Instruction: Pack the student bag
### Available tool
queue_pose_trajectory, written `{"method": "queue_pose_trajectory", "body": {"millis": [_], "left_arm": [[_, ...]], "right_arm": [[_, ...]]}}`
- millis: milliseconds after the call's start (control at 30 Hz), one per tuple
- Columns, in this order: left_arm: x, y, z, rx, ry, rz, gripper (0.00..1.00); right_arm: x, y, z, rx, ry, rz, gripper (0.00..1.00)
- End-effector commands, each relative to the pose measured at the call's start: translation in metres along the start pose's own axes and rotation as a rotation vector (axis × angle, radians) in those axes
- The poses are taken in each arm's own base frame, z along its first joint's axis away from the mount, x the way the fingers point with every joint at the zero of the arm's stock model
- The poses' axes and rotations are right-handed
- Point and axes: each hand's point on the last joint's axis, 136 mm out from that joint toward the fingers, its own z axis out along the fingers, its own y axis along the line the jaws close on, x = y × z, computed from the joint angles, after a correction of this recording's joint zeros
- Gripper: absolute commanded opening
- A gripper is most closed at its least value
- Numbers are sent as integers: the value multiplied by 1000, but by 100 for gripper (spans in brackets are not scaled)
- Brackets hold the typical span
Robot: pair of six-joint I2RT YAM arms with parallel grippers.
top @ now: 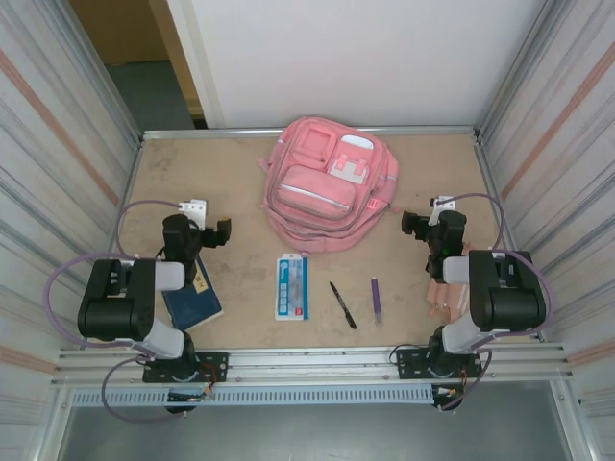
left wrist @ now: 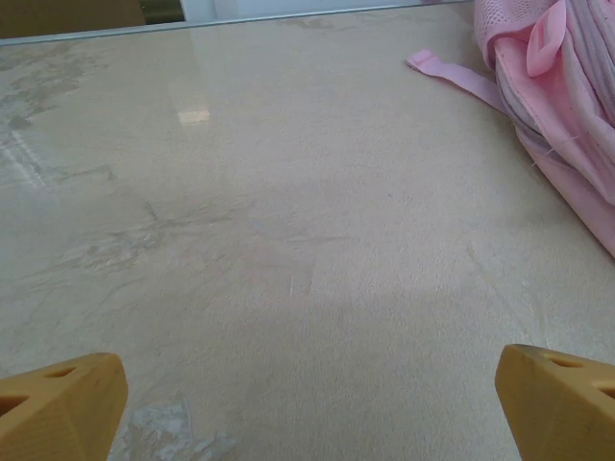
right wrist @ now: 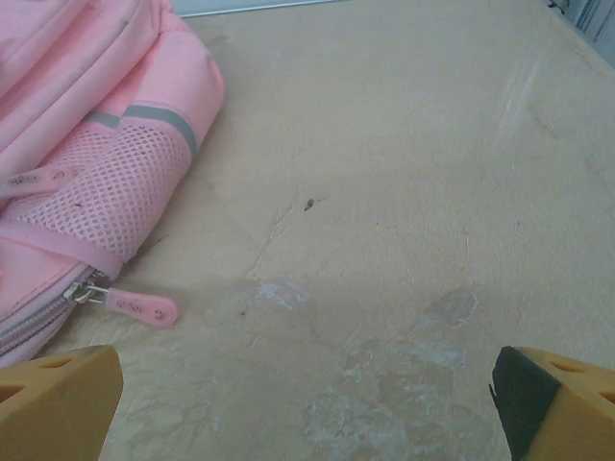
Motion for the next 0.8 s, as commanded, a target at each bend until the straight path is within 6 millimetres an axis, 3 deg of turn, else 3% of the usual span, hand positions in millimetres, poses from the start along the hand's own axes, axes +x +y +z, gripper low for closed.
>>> {"method": "queue_pose_trajectory", "body": {"millis": [0, 767], "left_arm": [[-11, 3, 3, -15, -24, -4, 99], [-10, 5, 3, -1, -24, -25, 99]], "right_arm": [[-5, 0, 2, -6, -10, 14, 99], [-5, 1, 0, -26, -16, 18, 99]]}}
